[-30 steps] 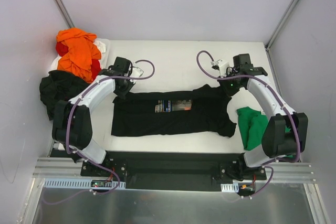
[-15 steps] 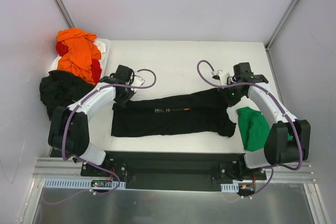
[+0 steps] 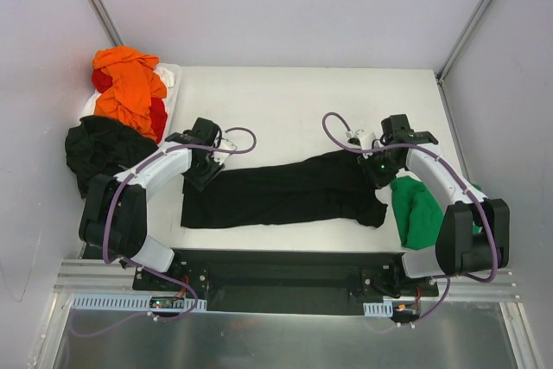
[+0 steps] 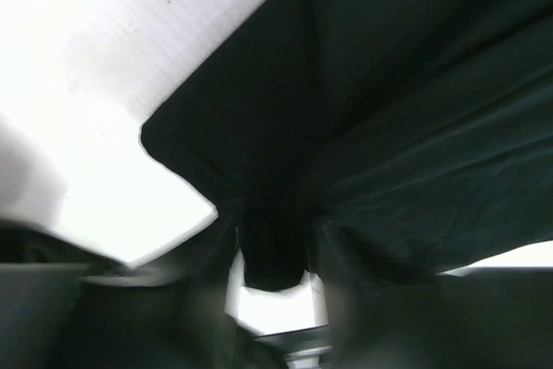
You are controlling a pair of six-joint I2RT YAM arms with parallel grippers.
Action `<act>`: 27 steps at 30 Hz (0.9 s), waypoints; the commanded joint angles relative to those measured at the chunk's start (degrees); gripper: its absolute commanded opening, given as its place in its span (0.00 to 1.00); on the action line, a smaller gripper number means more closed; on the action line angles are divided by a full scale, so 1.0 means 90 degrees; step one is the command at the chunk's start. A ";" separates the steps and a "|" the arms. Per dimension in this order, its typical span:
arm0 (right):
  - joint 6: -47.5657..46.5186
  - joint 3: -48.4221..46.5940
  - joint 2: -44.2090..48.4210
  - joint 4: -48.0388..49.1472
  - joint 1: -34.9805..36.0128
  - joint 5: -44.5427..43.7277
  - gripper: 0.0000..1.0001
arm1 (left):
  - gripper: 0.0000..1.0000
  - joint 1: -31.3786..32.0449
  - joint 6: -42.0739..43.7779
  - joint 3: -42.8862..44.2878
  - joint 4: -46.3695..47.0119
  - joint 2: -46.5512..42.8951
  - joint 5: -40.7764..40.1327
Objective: Fold and stack the t-shirts
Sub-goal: Fold the other side of the tshirt into a rectangle
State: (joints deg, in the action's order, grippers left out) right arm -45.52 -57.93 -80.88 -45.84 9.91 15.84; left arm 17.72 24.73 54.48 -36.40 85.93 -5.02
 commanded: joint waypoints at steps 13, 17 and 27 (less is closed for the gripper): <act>0.0126 0.0246 0.0431 0.0162 0.0324 -0.0148 0.53 | 0.74 0.0073 -0.0092 0.0333 -0.0359 0.0033 0.0176; 0.0233 -0.0105 0.0598 0.0046 0.0393 -0.0168 0.60 | 0.81 0.0073 -0.0072 0.0664 -0.0428 -0.0241 0.0323; 0.0458 -0.0731 0.0316 0.0240 0.0461 -0.0226 0.64 | 0.90 0.0073 -0.0111 0.1319 -0.0467 -0.0408 0.0537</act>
State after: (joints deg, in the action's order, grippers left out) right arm -42.83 -61.56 -77.10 -44.75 13.56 13.91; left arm 18.02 24.40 63.42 -39.33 82.37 -1.96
